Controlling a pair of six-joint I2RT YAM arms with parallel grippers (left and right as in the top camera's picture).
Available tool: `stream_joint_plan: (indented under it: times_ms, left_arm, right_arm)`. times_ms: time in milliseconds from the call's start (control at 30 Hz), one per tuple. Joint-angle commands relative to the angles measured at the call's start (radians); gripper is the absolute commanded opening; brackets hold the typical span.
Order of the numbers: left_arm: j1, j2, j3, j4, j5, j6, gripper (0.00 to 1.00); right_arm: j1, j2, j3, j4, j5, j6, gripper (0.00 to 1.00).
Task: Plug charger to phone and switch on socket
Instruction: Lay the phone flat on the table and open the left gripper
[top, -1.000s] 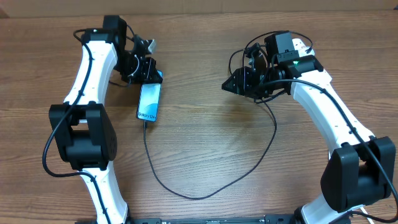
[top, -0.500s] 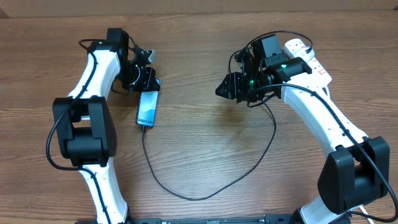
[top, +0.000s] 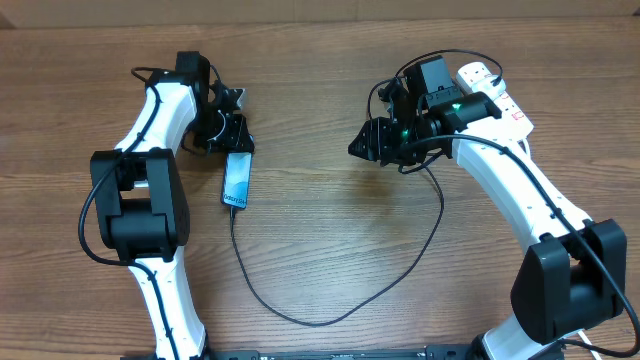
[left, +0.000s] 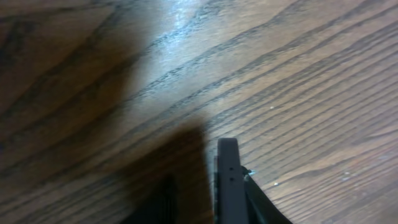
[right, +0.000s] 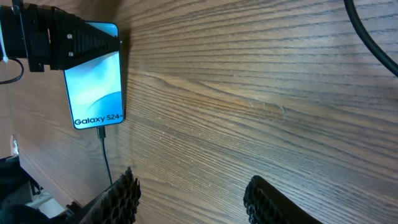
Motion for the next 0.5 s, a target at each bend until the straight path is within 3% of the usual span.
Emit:
stream_joint_plan:
  times_ms: [0, 233, 467]
  left_arm:
    - [0.006, 0.011, -0.003, 0.000, -0.021, -0.007, 0.36]
    - [0.006, 0.011, -0.003, -0.008, -0.114, -0.017, 0.47]
    - [0.006, 0.011, -0.003, -0.008, -0.152, -0.034, 0.48]
  right_arm:
    - [0.000, -0.014, 0.023, 0.000, 0.011, -0.005, 0.55]
    - [0.000, -0.014, 0.023, 0.000, 0.011, -0.005, 0.55]
    - [0.000, -0.014, 0.023, 0.000, 0.011, -0.005, 0.55]
